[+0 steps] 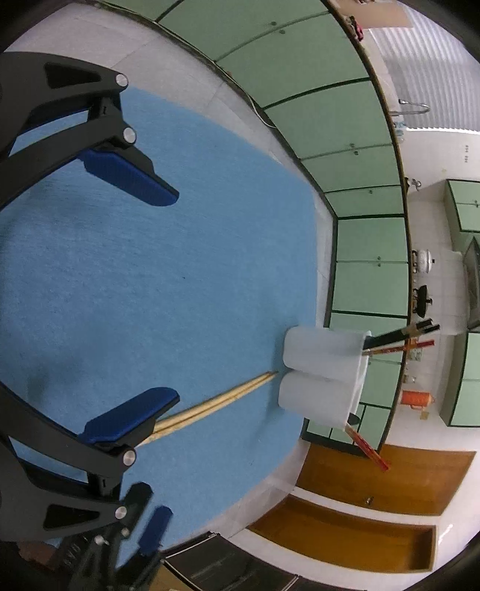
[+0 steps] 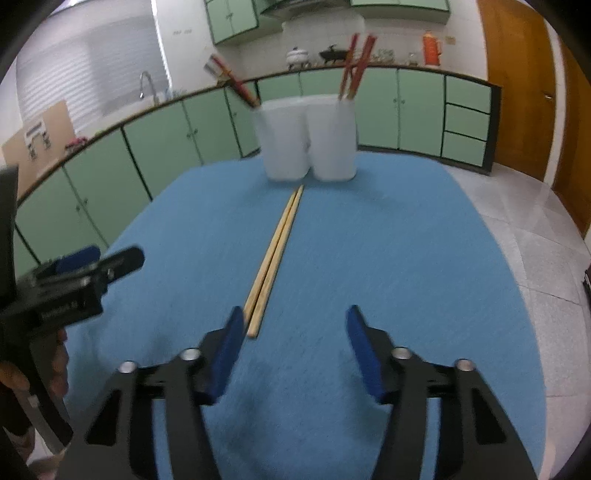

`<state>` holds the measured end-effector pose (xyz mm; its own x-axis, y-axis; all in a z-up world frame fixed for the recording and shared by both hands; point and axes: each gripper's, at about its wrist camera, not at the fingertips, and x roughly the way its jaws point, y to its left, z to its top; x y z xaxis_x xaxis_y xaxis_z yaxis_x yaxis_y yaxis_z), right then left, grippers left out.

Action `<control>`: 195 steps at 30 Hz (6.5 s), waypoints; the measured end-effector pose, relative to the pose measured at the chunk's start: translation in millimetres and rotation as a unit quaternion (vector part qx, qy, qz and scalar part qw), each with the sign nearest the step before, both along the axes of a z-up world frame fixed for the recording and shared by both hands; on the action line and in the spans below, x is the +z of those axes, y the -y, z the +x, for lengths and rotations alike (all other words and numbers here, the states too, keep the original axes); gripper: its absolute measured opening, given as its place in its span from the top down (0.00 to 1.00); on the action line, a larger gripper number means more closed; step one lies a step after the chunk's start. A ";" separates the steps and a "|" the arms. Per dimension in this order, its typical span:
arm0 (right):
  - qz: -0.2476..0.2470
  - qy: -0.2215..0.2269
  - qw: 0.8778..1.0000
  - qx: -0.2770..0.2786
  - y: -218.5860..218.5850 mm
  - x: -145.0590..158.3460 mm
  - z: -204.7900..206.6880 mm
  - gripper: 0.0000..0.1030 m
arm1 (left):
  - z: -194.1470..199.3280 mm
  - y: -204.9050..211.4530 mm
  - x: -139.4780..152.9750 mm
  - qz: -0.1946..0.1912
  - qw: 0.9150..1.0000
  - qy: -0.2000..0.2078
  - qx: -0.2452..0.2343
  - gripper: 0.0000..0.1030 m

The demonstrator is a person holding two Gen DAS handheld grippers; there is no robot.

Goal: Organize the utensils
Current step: 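Close the right tool on one wooden chopstick while the left tool approaches the other, then close the left tool on the other wooden chopstick while the right tool holds its own, then lift both wooden chopsticks and carry them above the white holder, then lower both wooden chopsticks into the holder and open both tools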

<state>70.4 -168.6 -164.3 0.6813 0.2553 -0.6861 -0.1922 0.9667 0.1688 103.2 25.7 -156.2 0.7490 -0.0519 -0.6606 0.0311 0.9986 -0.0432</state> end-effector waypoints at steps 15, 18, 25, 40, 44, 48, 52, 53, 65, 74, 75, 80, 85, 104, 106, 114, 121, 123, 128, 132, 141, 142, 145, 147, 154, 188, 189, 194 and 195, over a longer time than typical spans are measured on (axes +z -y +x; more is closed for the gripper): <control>-0.008 -0.044 0.998 0.037 -26.8 -23.3 0.4 0.84 | 4.6 -12.1 -7.1 -0.001 1.000 -0.019 0.020 0.07; -0.010 -0.043 0.998 0.038 -28.9 -24.5 1.6 0.84 | 5.3 -13.8 -8.6 -0.001 1.000 -0.021 0.021 0.07; -0.009 -0.043 0.998 0.037 -34.5 -25.0 8.0 0.85 | 8.4 -15.7 -11.2 -0.007 0.999 -0.025 0.024 0.07; 0.002 -0.042 0.999 -0.010 -19.9 -25.5 8.1 0.94 | 5.0 0.6 -12.1 -0.011 1.000 -0.027 0.007 0.07; 0.015 -0.045 0.998 -0.028 -4.3 -27.3 3.8 0.93 | 2.3 11.5 -10.7 -0.009 1.000 -0.024 -0.005 0.07; 0.040 -0.049 0.998 -0.031 1.2 -28.7 6.4 0.92 | 0.2 19.8 -9.1 -0.003 1.000 -0.022 -0.013 0.07; 0.032 -0.045 0.998 -0.028 -4.3 -29.2 8.9 0.89 | -1.3 20.5 -8.3 -0.003 1.000 -0.020 -0.012 0.07; 0.028 -0.045 0.998 -0.029 -5.5 -29.9 9.2 0.89 | -1.5 20.2 -8.4 -0.005 1.000 -0.021 -0.011 0.07; 0.023 -0.022 0.996 -0.086 21.6 -20.8 -4.5 0.94 | -9.3 44.2 -9.8 -0.011 0.999 -0.025 -0.043 0.07; 0.042 -0.022 0.991 -0.126 62.0 -18.7 -17.3 0.94 | -10.2 83.5 -27.1 -0.015 0.995 -0.054 -0.078 0.21; 0.044 -0.021 0.991 -0.126 63.6 -18.4 -17.9 0.94 | -9.3 86.2 -29.2 -0.013 0.995 -0.059 -0.080 0.25; 0.051 -0.020 0.991 -0.121 66.2 -18.3 -19.9 0.94 | -2.3 95.4 -41.9 -0.020 0.993 -0.084 -0.077 0.41; 0.057 -0.020 0.991 -0.118 67.3 -18.7 -19.1 0.94 | 0.2 103.0 -43.1 -0.009 0.993 -0.083 -0.082 0.64; 0.038 0.023 0.993 -0.113 71.0 8.1 -24.5 0.94 | -14.8 104.8 -6.8 0.012 0.995 -0.029 -0.091 0.94; 0.037 0.035 0.992 -0.111 72.6 18.1 -25.6 0.94 | -16.4 101.6 8.8 0.010 0.996 -0.008 -0.089 0.94; 0.034 0.112 0.989 -0.095 79.4 81.4 -29.3 0.94 | -21.9 91.5 83.0 -0.002 0.993 0.084 -0.087 0.94; 0.049 0.161 0.984 -0.065 82.8 137.9 -20.0 0.94 | -8.3 87.5 124.9 -0.018 0.988 0.126 -0.088 0.94; 0.053 0.166 0.983 -0.056 83.1 149.1 -15.4 0.94 | -4.0 86.9 133.0 -0.024 0.987 0.131 -0.091 0.94; 0.048 0.167 0.984 -0.030 77.6 169.1 3.2 0.94 | 2.4 87.4 154.5 -0.034 0.984 0.143 -0.100 0.94; 0.048 0.170 0.984 -0.013 71.0 179.4 13.1 0.94 | 5.5 86.2 165.6 -0.033 0.982 0.155 -0.105 0.94; 0.048 0.203 0.978 0.005 64.7 210.9 26.3 0.94 | 25.8 81.0 197.3 -0.036 0.974 0.197 -0.104 0.94; 0.050 0.207 0.977 0.005 64.7 215.7 28.3 0.94 | 28.4 81.3 201.9 -0.035 0.973 0.204 -0.103 0.94; 0.051 0.225 0.973 0.004 66.0 232.2 36.5 0.94 | 39.4 81.6 216.0 -0.038 0.969 0.222 -0.099 0.94; 0.052 0.237 0.970 0.001 66.6 243.8 44.5 0.94 | 47.6 82.7 226.7 -0.042 0.967 0.234 -0.095 0.94; 0.047 0.264 0.963 -0.005 66.8 271.9 75.1 0.94 | 81.9 92.7 265.5 -0.041 0.952 0.292 -0.082 0.94; 0.023 0.148 0.989 0.013 38.8 169.9 203.7 0.93 | 219.9 85.5 147.2 -0.024 0.982 0.179 -0.062 0.76; 0.025 0.150 0.988 0.012 40.1 170.0 201.5 0.93 | 217.2 83.1 148.5 -0.027 0.981 0.180 -0.060 0.73; 0.033 0.168 0.985 -0.008 53.8 182.4 183.1 0.82 | 194.9 67.3 164.2 -0.038 0.978 0.201 -0.048 0.50; 0.034 0.172 0.984 -0.013 57.4 185.6 177.6 0.78 | 186.8 62.2 168.9 -0.040 0.976 0.208 -0.043 0.47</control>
